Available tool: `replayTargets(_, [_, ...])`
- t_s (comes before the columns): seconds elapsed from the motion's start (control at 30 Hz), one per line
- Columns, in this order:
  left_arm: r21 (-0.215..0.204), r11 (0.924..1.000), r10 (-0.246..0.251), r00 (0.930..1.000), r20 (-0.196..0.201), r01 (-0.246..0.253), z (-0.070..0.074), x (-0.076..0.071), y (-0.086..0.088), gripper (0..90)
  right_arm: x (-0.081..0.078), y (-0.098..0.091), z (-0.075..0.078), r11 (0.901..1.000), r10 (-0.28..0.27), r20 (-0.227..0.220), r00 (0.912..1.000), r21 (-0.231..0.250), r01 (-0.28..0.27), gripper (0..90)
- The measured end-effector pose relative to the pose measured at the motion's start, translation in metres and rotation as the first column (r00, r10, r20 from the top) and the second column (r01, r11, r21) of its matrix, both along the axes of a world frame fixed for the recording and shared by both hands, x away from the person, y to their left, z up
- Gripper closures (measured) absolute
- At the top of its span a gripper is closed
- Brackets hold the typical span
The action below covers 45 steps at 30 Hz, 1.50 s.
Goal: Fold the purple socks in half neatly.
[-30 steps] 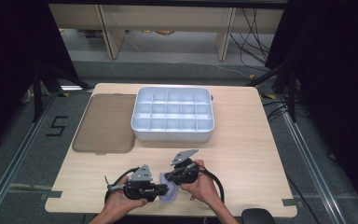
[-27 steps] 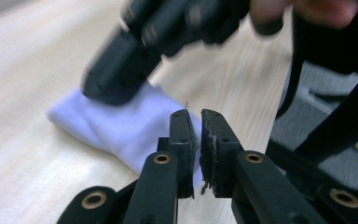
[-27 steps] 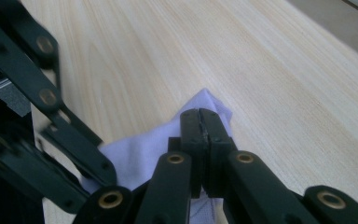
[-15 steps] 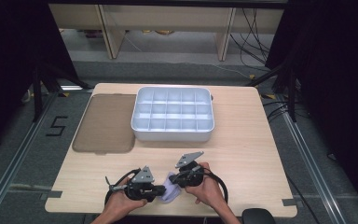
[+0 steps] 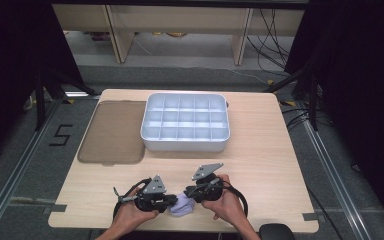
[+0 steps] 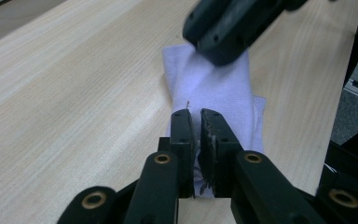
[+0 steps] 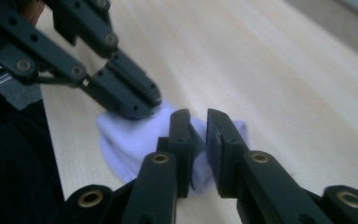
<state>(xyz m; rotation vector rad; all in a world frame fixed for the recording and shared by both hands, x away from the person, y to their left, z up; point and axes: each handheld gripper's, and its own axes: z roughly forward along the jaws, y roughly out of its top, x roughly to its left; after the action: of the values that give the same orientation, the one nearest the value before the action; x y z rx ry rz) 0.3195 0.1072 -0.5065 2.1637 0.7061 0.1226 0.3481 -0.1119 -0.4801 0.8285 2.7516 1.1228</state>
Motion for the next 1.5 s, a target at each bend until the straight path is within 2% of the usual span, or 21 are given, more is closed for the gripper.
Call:
replayTargets(0.13, [-0.002,1.0000,0.000,1.0000,0.002,0.000,0.000,0.000,0.000,82.5,0.005,-0.004,0.002,0.9985,-0.055,-0.011,0.9984,0.003,0.056,69.3])
replayTargets(0.2, [-0.004,1.0000,0.000,1.0000,0.002,0.000,0.000,0.000,0.000,82.5,0.006,-0.005,0.002,0.9989,-0.047,-0.012,0.9988,0.004,0.047,67.6])
replayTargets(0.23, [-0.002,1.0000,-0.003,1.0000,0.006,0.003,0.000,0.000,0.000,82.5,0.007,-0.005,0.000,0.9987,-0.051,-0.024,0.9984,-0.009,0.051,64.9])
replayTargets(0.27, [0.004,0.9999,-0.015,0.9997,0.019,0.015,0.000,0.001,0.000,82.4,0.007,-0.003,-0.002,0.9988,-0.044,-0.061,0.9972,-0.022,0.043,59.7])
replayTargets(0.4, [0.018,0.9997,-0.015,0.9996,0.026,0.015,0.001,0.000,0.000,82.4,0.010,0.000,-0.007,0.9971,-0.018,-0.066,0.9977,-0.074,0.013,54.5])
replayTargets(0.47, [0.005,1.0000,-0.001,0.9999,0.016,0.001,0.000,-0.001,-0.001,82.3,0.010,0.002,-0.009,0.9961,-0.046,-0.081,0.9956,-0.079,0.039,54.5])
replayTargets(0.6, [0.020,0.9998,-0.002,0.9997,0.024,0.002,-0.001,-0.001,0.000,82.3,0.013,0.002,-0.010,0.9969,-0.033,-0.110,0.9934,-0.074,0.025,53.6])
replayTargets(0.63, [0.018,0.9998,0.000,0.9997,0.024,-0.001,-0.001,-0.001,-0.001,82.3,0.016,0.001,-0.013,0.9978,-0.038,-0.135,0.9901,-0.059,0.030,52.8])
replayTargets(0.7, [0.006,1.0000,0.002,0.9998,0.021,-0.002,-0.001,-0.002,-0.001,82.3,0.019,0.000,-0.014,0.9989,-0.012,-0.123,0.9923,-0.048,0.006,52.6])
replayTargets(0.73, [0.017,0.9999,-0.002,0.9997,0.025,0.001,-0.001,-0.002,0.000,82.3,0.019,-0.001,-0.015,0.9988,-0.039,-0.166,0.9855,-0.036,0.033,52.4])
replayTargets(0.83, [0.019,0.9998,-0.003,0.9997,0.024,0.003,-0.001,-0.002,0.000,82.2,0.019,-0.003,-0.017,0.9986,-0.052,-0.184,0.9816,-0.019,0.049,52.4])
replayTargets(0.87, [0.015,0.9999,-0.001,0.9997,0.026,0.000,-0.001,-0.002,0.000,82.2,0.021,-0.004,-0.019,0.9983,-0.058,-0.215,0.9749,0.001,0.059,52.4])
replayTargets(1.0, [0.013,0.9999,-0.008,0.9996,0.028,0.008,-0.001,-0.002,0.000,82.2,0.021,-0.006,-0.021,0.9972,-0.069,-0.234,0.9699,0.014,0.074,54.7])
replayTargets(1.03, [0.017,0.9999,-0.002,0.9997,0.026,0.002,-0.001,-0.002,0.000,82.2,0.022,-0.006,-0.022,0.9980,-0.052,-0.233,0.9710,0.023,0.059,55.7])
replayTargets(1.07, [0.013,0.9999,-0.001,0.9997,0.025,0.001,-0.001,-0.002,0.000,82.2,0.021,-0.006,-0.021,0.9969,-0.070,-0.258,0.9635,0.018,0.077,57.2])
replayTargets(1.1, [0.003,1.0000,0.000,0.9998,0.020,0.000,-0.001,-0.003,0.000,82.2,0.021,-0.006,-0.021,0.9969,-0.067,-0.265,0.9620,0.023,0.075,59.1])
replayTargets(1.13, [0.011,0.9999,-0.010,0.9994,0.033,0.009,-0.001,-0.002,0.001,81.3,0.021,-0.007,-0.021,0.9969,-0.059,-0.265,0.9626,0.035,0.070,62.7])
replayTargets(1.27, [-0.003,1.0000,0.004,0.9998,0.019,-0.004,0.000,0.000,0.004,77.7,0.019,-0.007,-0.021,0.9966,-0.055,-0.261,0.9637,0.046,0.069,67.7])
replayTargets(1.37, [-0.024,0.9995,0.019,0.9998,0.000,-0.019,0.002,0.001,0.007,71.2,0.018,-0.005,-0.020,0.9971,-0.052,-0.246,0.9679,0.041,0.064,70.5])
replayTargets(1.43, [-0.027,0.9995,0.014,0.9998,0.012,-0.013,0.005,0.004,0.013,65.6,0.015,-0.004,-0.018,0.9975,-0.056,-0.233,0.9710,0.029,0.065,71.6])
replayTargets(1.5, [-0.061,0.9975,0.034,0.9994,-0.001,-0.034,0.010,0.003,0.020,61.4,0.013,-0.003,-0.017,0.9979,-0.055,-0.215,0.9751,0.022,0.061,72.3])
